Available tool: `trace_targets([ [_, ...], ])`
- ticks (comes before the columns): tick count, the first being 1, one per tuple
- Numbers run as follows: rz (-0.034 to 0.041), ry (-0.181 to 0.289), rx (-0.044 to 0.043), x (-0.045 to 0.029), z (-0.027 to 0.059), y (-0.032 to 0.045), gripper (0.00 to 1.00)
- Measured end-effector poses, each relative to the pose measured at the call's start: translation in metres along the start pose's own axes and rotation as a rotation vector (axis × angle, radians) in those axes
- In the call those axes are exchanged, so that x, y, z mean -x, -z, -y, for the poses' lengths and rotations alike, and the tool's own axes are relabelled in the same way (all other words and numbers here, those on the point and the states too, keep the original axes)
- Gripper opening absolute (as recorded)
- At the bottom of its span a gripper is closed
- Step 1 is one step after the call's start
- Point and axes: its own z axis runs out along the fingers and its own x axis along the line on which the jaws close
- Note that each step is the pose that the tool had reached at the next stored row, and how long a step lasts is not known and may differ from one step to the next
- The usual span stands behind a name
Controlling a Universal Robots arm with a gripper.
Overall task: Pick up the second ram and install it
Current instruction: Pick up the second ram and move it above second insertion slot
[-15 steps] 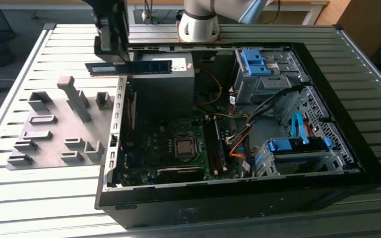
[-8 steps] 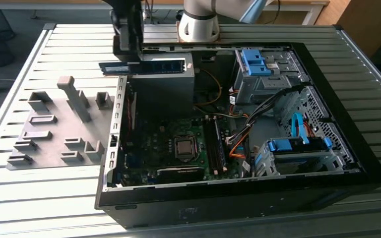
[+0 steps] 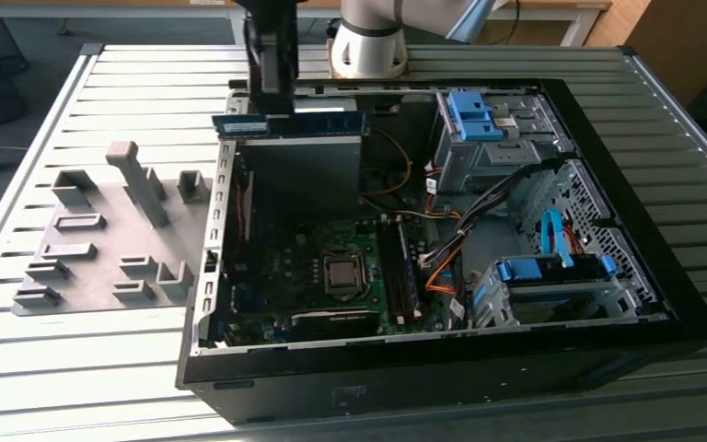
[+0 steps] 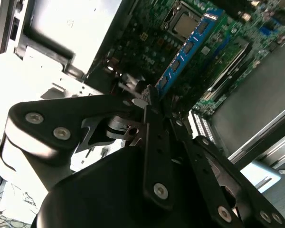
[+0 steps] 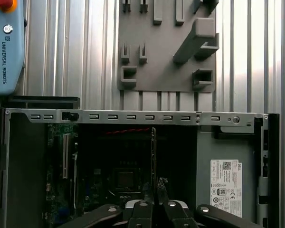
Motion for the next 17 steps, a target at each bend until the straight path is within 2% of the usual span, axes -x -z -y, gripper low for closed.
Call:
trace_targets([
  [1, 0.0001, 0.000, 0.0000, 0.0000, 0.0028, 0.0001, 0.14],
  [4, 0.0000, 0.000, 0.0000, 0.0000, 0.0202, 0.0007, 0.14],
  [17, 0.0000, 0.000, 0.0000, -0.0001, 0.0574, 0.0019, 0.14],
])
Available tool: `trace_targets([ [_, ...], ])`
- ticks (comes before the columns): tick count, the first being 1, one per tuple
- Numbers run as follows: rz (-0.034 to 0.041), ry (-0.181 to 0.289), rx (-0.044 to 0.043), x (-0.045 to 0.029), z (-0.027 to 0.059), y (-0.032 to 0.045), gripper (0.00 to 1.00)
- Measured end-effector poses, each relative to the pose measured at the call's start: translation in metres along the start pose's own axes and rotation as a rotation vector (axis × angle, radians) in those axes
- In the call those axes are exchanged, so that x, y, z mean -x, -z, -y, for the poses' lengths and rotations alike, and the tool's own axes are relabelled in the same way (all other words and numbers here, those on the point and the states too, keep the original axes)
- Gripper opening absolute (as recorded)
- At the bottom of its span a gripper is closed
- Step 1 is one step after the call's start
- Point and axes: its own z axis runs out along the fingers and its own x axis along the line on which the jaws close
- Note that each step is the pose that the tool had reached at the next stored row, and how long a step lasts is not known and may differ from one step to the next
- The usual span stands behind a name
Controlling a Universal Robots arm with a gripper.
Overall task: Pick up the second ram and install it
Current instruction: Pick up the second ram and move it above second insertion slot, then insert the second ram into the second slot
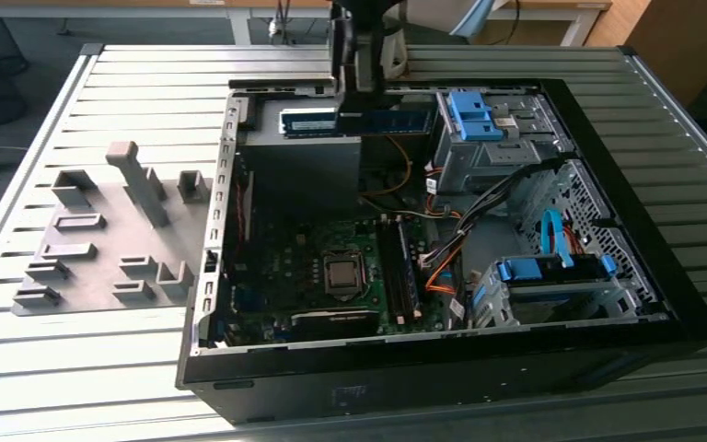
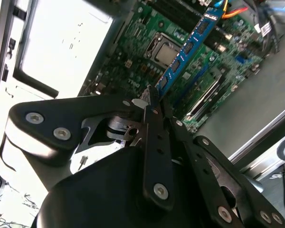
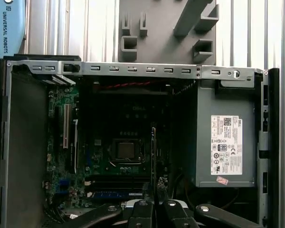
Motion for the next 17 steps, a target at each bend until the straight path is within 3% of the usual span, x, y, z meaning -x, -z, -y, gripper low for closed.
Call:
trace_targets([
  [4, 0.0000, 0.000, 0.0000, 0.0000, 0.0104, 0.0003, 0.14],
  [17, 0.0000, 0.000, 0.0000, 0.0000, 0.0112, 0.0004, 0.14],
])
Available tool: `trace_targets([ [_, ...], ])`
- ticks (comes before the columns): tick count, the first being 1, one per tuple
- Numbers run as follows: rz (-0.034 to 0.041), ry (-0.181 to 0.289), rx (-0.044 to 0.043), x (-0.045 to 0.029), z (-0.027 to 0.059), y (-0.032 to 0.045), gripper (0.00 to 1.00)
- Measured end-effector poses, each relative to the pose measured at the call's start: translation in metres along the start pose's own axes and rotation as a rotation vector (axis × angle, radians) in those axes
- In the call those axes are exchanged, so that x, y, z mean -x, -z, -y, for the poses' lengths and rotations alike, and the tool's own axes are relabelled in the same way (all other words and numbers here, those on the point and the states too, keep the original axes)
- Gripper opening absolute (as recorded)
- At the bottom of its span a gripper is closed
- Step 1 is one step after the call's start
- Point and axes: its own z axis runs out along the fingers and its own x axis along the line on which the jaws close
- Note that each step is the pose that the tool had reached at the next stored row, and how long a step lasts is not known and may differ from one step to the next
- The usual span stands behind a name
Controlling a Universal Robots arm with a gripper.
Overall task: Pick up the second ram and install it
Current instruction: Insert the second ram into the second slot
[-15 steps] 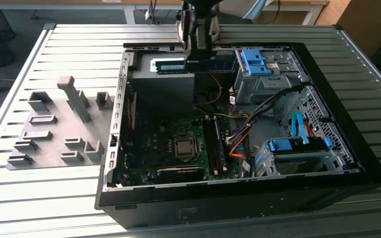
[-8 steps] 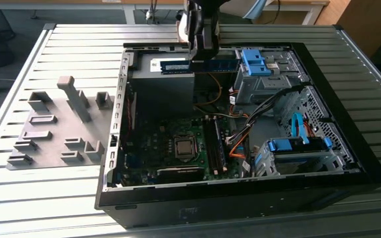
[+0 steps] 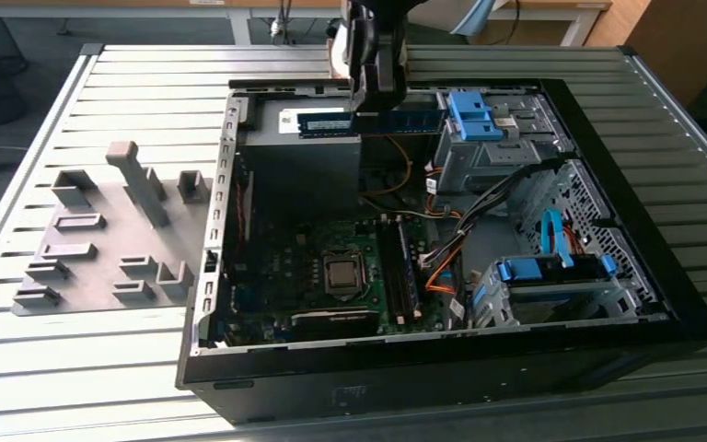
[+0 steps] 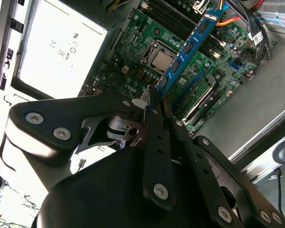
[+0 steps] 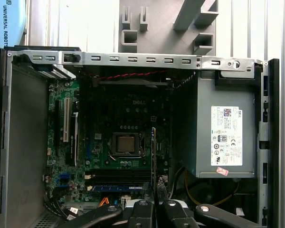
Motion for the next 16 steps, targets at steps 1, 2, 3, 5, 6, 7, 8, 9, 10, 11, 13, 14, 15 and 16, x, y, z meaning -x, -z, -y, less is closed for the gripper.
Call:
trace_targets([
  [1, 0.0000, 0.000, 0.0000, 0.0000, 0.0000, 0.0000, 0.14],
  [2, 0.0000, 0.000, 0.0000, 0.0000, 0.0000, 0.0000, 0.14],
  [3, 0.0001, -0.002, -0.0001, 0.0000, 0.0000, 0.0000, 0.14],
  [5, 0.0003, -0.008, -0.0005, 0.0000, 0.0000, 0.0000, 0.14],
  [6, 0.0004, -0.013, -0.0007, 0.0000, 0.0001, -0.0001, 0.14],
  [7, 0.0005, -0.017, -0.0009, 0.0000, 0.0001, -0.0001, 0.14],
  [8, 0.0005, -0.021, -0.0011, 0.0000, 0.0001, 0.0000, 0.14],
  [9, 0.0006, -0.025, -0.0014, 0.0000, 0.0000, -0.0001, 0.14],
  [10, 0.0007, -0.029, -0.0016, 0.0000, 0.0000, -0.0001, 0.14],
  [11, 0.0006, -0.033, -0.0018, 0.0000, 0.0000, -0.0001, 0.14],
  [13, 0.0007, -0.042, -0.0023, 0.0000, 0.0000, -0.0002, 0.14],
  [14, 0.0009, -0.047, -0.0025, 0.0000, 0.0000, -0.0002, 0.14],
  [15, 0.0010, -0.051, -0.0028, 0.0000, 0.0000, -0.0003, 0.14],
  [16, 0.0012, -0.056, -0.0030, 0.0000, 0.0000, -0.0004, 0.14],
])
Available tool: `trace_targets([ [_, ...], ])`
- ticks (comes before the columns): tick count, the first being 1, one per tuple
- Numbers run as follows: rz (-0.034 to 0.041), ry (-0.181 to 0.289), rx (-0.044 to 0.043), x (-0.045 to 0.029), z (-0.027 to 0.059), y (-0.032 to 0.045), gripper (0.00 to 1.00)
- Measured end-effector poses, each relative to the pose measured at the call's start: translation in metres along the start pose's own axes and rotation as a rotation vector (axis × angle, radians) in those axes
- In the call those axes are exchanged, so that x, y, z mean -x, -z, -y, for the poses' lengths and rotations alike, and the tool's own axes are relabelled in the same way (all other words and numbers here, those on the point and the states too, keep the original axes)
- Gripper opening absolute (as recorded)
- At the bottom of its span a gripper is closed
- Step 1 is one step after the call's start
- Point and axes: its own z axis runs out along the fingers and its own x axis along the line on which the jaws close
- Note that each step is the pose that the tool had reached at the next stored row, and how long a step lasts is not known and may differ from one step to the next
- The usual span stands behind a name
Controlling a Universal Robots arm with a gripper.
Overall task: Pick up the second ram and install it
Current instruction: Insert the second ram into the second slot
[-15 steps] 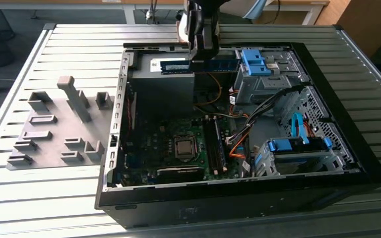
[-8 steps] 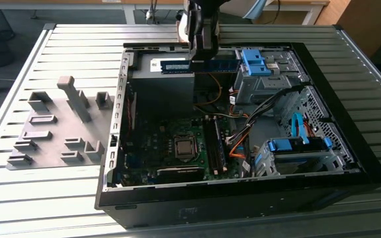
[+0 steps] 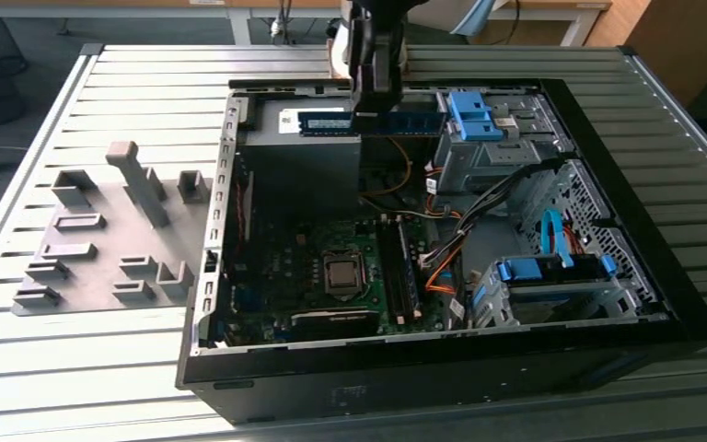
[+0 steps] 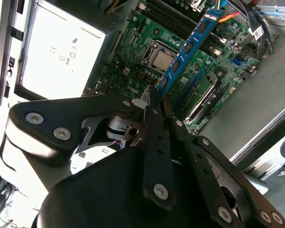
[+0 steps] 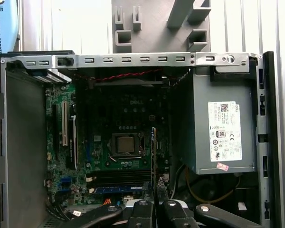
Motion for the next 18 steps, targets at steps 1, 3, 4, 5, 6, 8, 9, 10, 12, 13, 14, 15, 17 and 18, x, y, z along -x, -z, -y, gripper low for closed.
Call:
trace_targets([
  [1, 0.0002, -0.004, -0.0002, 0.0000, 0.0000, -0.0001, 0.14],
  [3, 0.0004, -0.009, -0.0005, 0.0000, 0.0000, -0.0002, 0.14],
  [4, 0.0005, -0.013, -0.0008, 0.0000, 0.0000, -0.0002, 0.14],
  [5, 0.0007, -0.017, -0.0010, 0.0000, 0.0000, -0.0003, 0.14],
  [6, 0.0008, -0.021, -0.0012, 0.0000, 0.0000, -0.0004, 0.14],
  [8, 0.0012, -0.031, -0.0018, 0.0000, 0.0000, -0.0005, 0.14],
  [9, 0.0013, -0.036, -0.0020, 0.0000, 0.0000, -0.0006, 0.14],
  [10, 0.0015, -0.041, -0.0023, 0.0000, 0.0000, -0.0007, 0.14],
  [12, 0.0019, -0.054, -0.0031, 0.0000, 0.0000, -0.0009, 0.14],
  [13, 0.0022, -0.063, -0.0035, 0.0000, 0.0000, -0.0010, 0.14],
  [14, 0.0025, -0.073, -0.0041, -0.0001, 0.0000, -0.0011, 0.14],
  [15, 0.0029, -0.085, -0.0047, -0.0001, 0.0000, -0.0012, 0.14],
  [17, 0.0038, -0.111, -0.0062, -0.0001, 0.0001, -0.0015, 0.14],
  [18, 0.0043, -0.127, -0.0071, -0.0001, 0.0001, -0.0017, 0.14],
])
